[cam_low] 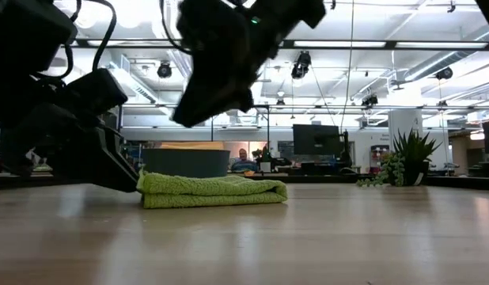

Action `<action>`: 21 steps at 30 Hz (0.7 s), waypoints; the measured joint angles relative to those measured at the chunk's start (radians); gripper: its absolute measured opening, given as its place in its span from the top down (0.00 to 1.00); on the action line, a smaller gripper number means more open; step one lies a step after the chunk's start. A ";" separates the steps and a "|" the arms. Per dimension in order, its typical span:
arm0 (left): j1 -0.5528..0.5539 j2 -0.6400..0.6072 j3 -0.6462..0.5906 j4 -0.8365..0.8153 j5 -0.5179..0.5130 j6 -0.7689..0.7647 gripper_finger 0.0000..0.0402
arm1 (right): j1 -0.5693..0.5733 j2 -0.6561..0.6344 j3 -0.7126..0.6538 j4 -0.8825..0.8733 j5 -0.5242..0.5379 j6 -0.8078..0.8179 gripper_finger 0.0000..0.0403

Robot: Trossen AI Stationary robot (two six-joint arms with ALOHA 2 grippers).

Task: Fold microfiber towels
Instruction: Fold the light green microfiber towel

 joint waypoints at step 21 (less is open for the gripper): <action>-0.001 -0.325 0.001 0.001 0.004 0.270 0.75 | -0.001 -0.207 -0.559 0.800 0.050 -0.374 0.85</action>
